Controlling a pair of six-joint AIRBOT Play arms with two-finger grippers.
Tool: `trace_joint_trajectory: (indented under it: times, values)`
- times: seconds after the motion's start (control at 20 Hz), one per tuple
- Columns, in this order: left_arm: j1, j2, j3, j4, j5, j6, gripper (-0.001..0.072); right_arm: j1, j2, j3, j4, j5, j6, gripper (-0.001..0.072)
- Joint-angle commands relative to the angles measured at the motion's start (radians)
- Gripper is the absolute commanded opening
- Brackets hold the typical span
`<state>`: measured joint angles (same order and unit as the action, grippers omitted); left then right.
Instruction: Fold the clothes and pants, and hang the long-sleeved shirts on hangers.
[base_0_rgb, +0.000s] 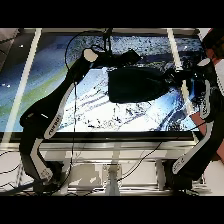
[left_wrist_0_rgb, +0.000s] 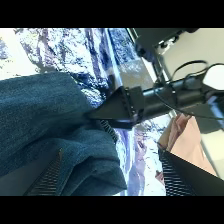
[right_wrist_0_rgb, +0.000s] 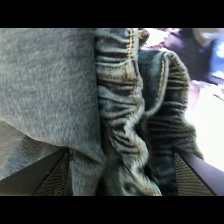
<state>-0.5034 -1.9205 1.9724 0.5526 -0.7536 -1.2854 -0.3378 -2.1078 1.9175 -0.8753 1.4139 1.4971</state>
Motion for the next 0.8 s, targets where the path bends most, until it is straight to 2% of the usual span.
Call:
trace_joint_trajectory:
  times: [0.0,0.15,0.35,0.4,0.5,0.65,0.7,0.75]
  values:
    - [0.001,0.001,0.000,0.000,0.000,0.000,0.0696,0.005,-0.068,0.000,0.147,0.049,-0.026,0.0681]
    - [0.001,0.001,0.000,0.000,0.000,0.000,0.0696,0.047,-0.127,0.000,0.269,0.119,-0.049,0.0681]
    - [0.002,0.001,0.000,0.000,0.000,0.000,0.0696,0.152,-0.140,0.000,0.278,0.084,-0.100,0.0673]
    - [0.002,0.001,0.000,0.000,0.000,0.000,0.0696,0.178,-0.140,0.000,0.285,0.056,-0.103,0.0562]
    - [0.002,0.001,0.000,0.000,-0.001,0.028,0.0696,0.216,-0.137,0.000,0.331,0.024,-0.104,0.0056]
    - [0.020,0.013,0.000,0.000,-0.088,0.202,0.0685,0.219,-0.101,0.000,0.423,0.008,-0.171,0.0036]
    - [0.037,0.023,0.000,0.001,-0.141,0.246,0.0574,0.209,-0.071,0.000,0.435,-0.005,-0.189,0.0035]
    - [0.059,0.033,0.000,0.001,-0.196,0.278,0.0398,0.192,-0.033,0.000,0.433,-0.029,-0.202,0.0035]
